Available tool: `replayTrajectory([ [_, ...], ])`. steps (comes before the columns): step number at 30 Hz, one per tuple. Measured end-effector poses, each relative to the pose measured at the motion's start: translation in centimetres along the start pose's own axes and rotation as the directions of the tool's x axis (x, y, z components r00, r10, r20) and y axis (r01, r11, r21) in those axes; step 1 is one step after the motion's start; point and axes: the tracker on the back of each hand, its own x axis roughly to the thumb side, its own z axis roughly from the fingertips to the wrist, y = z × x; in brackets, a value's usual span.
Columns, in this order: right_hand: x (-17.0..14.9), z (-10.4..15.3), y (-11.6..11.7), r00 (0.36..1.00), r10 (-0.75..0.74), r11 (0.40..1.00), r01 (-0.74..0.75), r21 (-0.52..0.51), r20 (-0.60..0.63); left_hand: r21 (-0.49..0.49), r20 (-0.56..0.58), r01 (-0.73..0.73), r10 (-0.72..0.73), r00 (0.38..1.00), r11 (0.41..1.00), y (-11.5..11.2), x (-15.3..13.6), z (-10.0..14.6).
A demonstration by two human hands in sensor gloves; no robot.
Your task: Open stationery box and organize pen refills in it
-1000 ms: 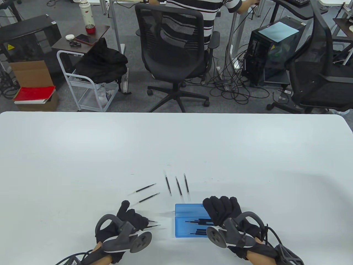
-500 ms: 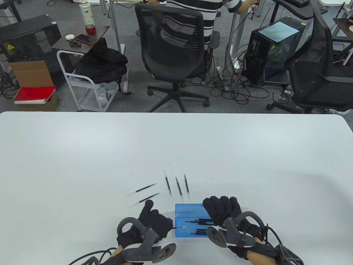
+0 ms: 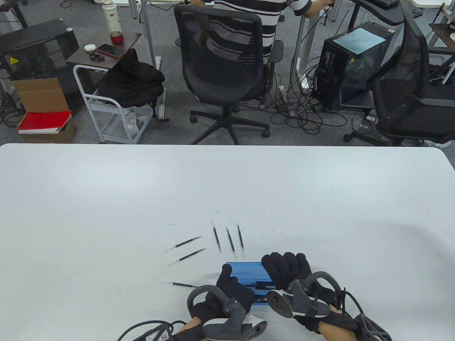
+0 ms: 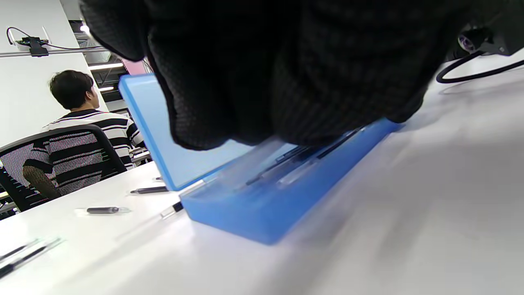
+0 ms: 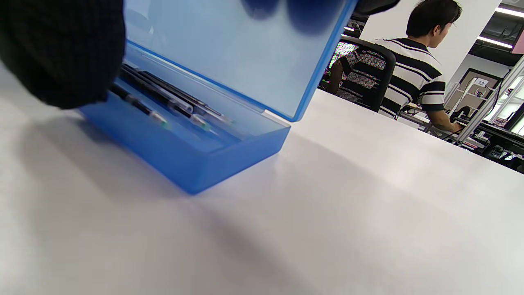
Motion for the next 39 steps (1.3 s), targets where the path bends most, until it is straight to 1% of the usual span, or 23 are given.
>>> replayTrajectory([
  [5, 0.0, 0.0, 0.0, 1.0, 0.001, 1.0, -0.001, 0.001, 0.0, -0.032, -0.011, 0.041, -0.042, 0.999, 0.999, -0.6, 0.6, -0.6],
  [13, 0.0, 0.0, 0.0, 1.0, 0.0, 1.0, 0.0, 0.002, 0.0, -0.047, -0.013, 0.065, -0.066, 0.998, 0.997, -0.8, 1.0, -1.3],
  [20, 0.0, 0.0, 0.0, 1.0, 0.005, 1.0, -0.005, 0.001, 0.0, -0.055, -0.005, 0.056, -0.057, 0.998, 0.997, -0.6, 0.9, -1.2],
  [26, 0.0, 0.0, 0.0, 1.0, 0.002, 1.0, -0.002, 0.003, 0.0, -0.055, 0.002, 0.034, -0.034, 0.999, 0.998, 0.3, 0.3, -0.5],
  [31, 0.0, 0.0, 0.0, 1.0, 0.002, 1.0, -0.002, 0.003, 0.001, -0.054, -0.021, 0.028, -0.029, 0.999, 0.998, 1.8, -0.9, 0.6],
  [39, 0.0, 0.0, 0.0, 1.0, 0.004, 1.0, -0.004, 0.003, 0.0, -0.002, -0.147, 0.003, -0.003, 0.989, 1.0, 3.9, -4.9, 3.0],
])
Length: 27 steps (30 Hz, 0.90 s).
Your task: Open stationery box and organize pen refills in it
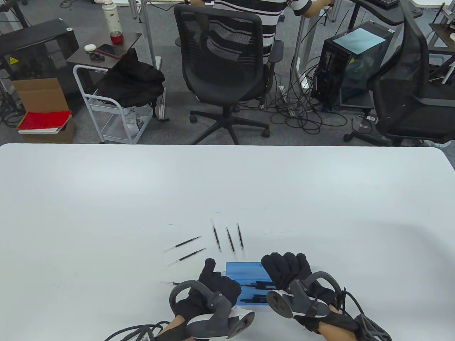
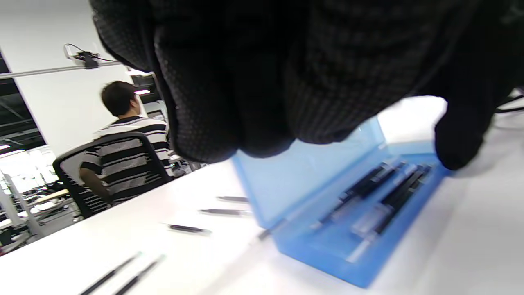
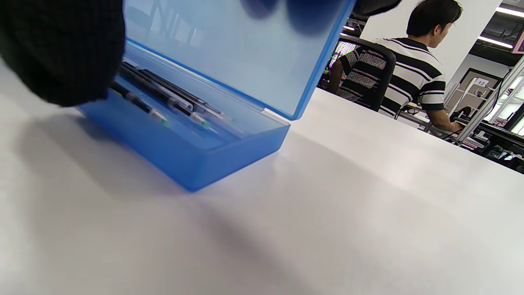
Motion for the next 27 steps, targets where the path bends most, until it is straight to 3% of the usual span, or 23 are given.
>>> replayTrajectory([
  [6, 0.0, 0.0, 0.0, 1.0, -0.001, 1.0, 0.001, 0.001, 0.0, -0.015, -0.131, -0.022, 0.02, 0.991, 1.0, -0.5, -4.0, 1.3],
  [10, 0.0, 0.0, 0.0, 1.0, 0.001, 1.0, -0.001, 0.001, -0.001, -0.088, -0.2, -0.062, 0.043, 0.979, 0.994, -2.3, -6.7, 1.9],
  [16, 0.0, 0.0, 0.0, 1.0, 0.001, 1.0, -0.001, 0.001, -0.001, -0.212, -0.195, -0.083, 0.041, 0.98, 0.974, -6.0, -8.9, 2.3],
  [22, 0.0, 0.0, 0.0, 1.0, 0.0, 1.0, 0.0, 0.002, -0.001, -0.233, -0.174, -0.109, 0.069, 0.982, 0.966, -8.8, -9.7, 2.4],
  [27, 0.0, 0.0, 0.0, 1.0, 0.001, 1.0, -0.001, 0.002, -0.001, -0.222, -0.163, -0.1, 0.064, 0.985, 0.97, -9.7, -9.6, 2.1],
])
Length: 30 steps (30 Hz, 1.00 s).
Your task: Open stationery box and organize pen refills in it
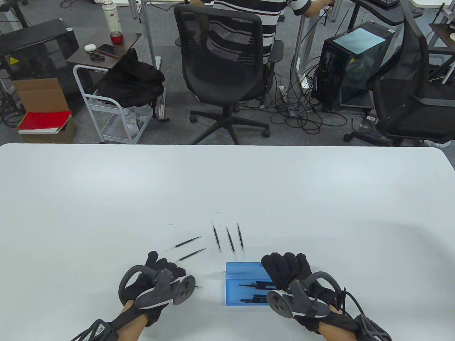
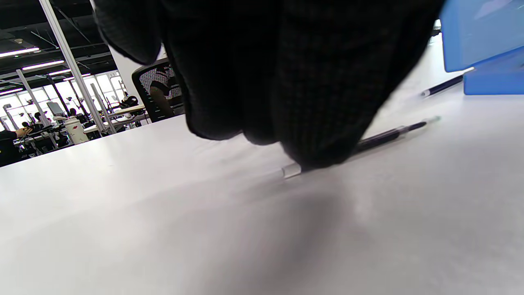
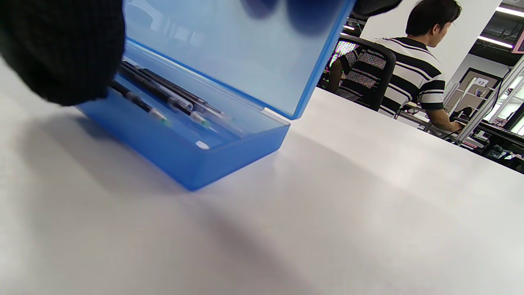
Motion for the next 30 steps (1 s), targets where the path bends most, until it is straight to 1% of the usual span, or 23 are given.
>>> replayTrajectory([
  [4, 0.01, 0.01, 0.0, 1.0, 0.0, 1.0, 0.0, 0.0, 0.0, 0.002, 0.013, 0.006, -0.006, 1.0, 1.0, -0.18, 0.27, -0.28],
  [6, 0.01, 0.01, 0.0, 1.0, 0.0, 1.0, 0.0, 0.0, 0.0, -0.016, 0.015, 0.021, -0.02, 1.0, 1.0, -0.3, 0.45, -0.4],
  [14, 0.0, 0.01, 0.0, 1.0, -0.003, 1.0, 0.003, 0.002, 0.0, -0.031, 0.02, 0.063, -0.062, 0.998, 0.998, -0.71, 0.9, -0.55],
  [30, -0.04, -0.01, 0.0, 1.0, -0.004, 1.0, 0.004, 0.004, 0.002, -0.032, 0.027, 0.036, -0.035, 0.999, 0.999, -0.8, 0.86, -0.69],
])
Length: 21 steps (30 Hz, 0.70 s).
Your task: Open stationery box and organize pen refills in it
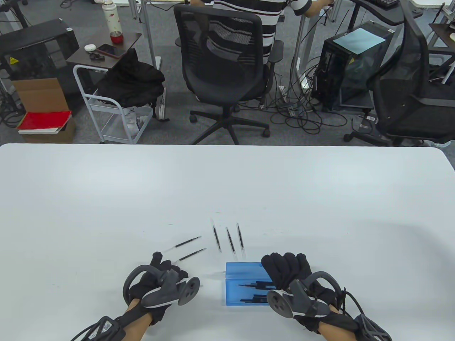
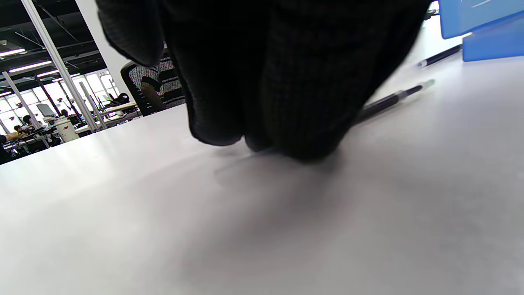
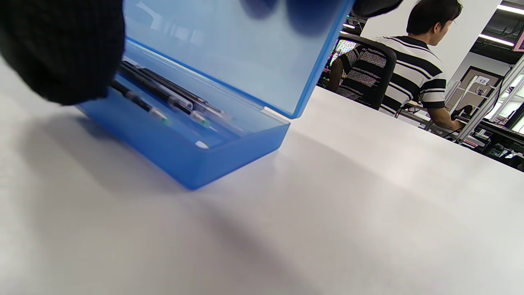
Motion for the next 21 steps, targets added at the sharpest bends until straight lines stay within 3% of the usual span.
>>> replayTrajectory([
  [21, -0.06, -0.13, 0.03, 1.0, -0.01, 1.0, 0.01, 0.005, 0.003, 0.026, 0.041, -0.053, 0.051, 0.998, 0.998, -0.42, -0.23, 0.99],
])
